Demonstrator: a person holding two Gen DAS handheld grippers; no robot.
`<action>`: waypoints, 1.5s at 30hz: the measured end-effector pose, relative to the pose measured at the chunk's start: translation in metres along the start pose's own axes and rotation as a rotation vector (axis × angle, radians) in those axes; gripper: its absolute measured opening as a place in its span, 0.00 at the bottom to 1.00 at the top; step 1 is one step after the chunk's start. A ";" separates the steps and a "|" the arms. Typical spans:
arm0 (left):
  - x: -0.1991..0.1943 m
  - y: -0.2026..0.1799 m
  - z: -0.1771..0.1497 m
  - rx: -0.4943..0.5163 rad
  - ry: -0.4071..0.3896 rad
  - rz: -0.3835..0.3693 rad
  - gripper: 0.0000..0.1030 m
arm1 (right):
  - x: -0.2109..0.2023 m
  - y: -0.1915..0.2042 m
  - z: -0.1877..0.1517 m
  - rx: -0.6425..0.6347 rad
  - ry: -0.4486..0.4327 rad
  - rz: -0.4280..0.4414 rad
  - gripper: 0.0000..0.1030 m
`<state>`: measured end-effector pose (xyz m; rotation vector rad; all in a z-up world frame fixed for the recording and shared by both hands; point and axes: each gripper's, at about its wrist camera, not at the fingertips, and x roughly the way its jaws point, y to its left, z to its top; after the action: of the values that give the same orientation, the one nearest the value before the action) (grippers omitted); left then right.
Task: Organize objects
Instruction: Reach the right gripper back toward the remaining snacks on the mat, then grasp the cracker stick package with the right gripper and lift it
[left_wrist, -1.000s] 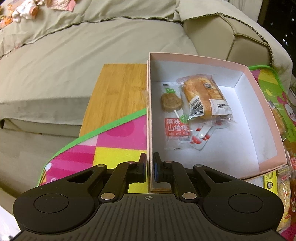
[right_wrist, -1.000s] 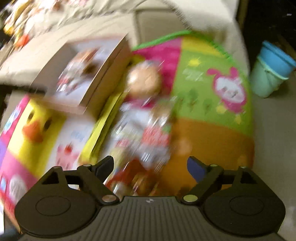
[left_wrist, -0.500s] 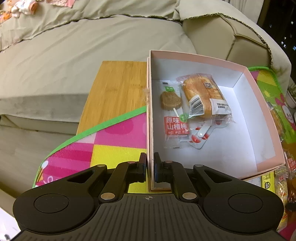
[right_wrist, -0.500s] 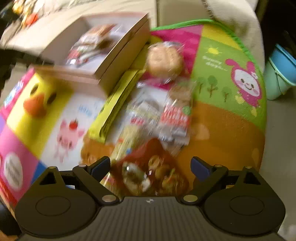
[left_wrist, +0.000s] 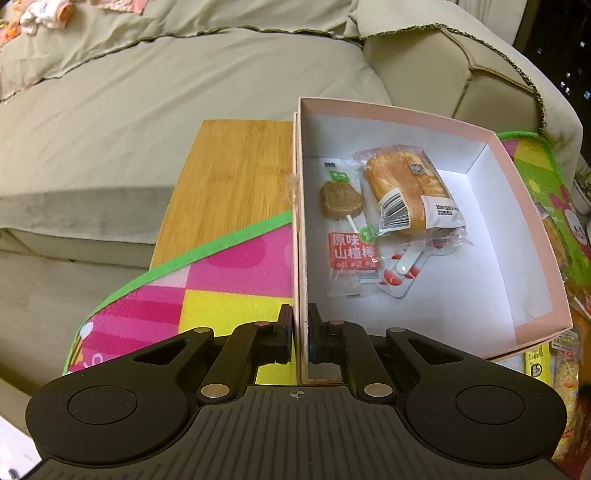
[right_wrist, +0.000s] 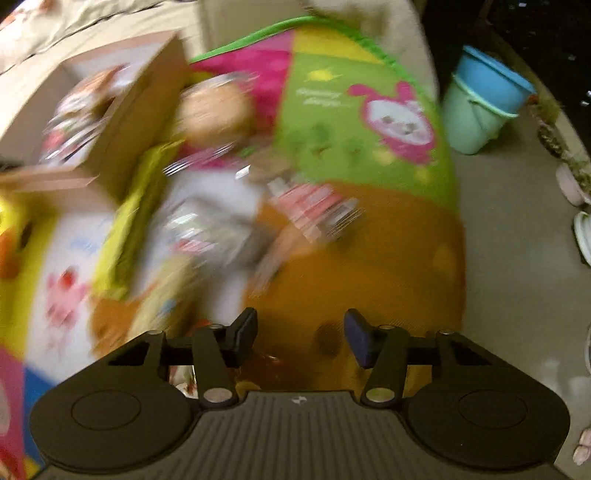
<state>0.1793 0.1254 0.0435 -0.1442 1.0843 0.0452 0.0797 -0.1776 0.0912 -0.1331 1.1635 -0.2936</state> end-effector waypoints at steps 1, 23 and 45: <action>0.001 0.000 0.000 0.001 0.002 0.000 0.09 | -0.005 0.003 -0.005 0.000 0.001 0.022 0.51; -0.003 0.001 0.001 -0.002 0.029 -0.006 0.09 | -0.004 0.079 0.013 0.084 0.048 0.011 0.27; -0.002 0.014 0.003 -0.018 0.045 -0.097 0.14 | -0.010 0.119 0.015 -0.003 0.074 -0.158 0.43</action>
<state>0.1800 0.1398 0.0450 -0.2145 1.1211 -0.0359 0.1088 -0.0617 0.0759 -0.2187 1.2293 -0.4393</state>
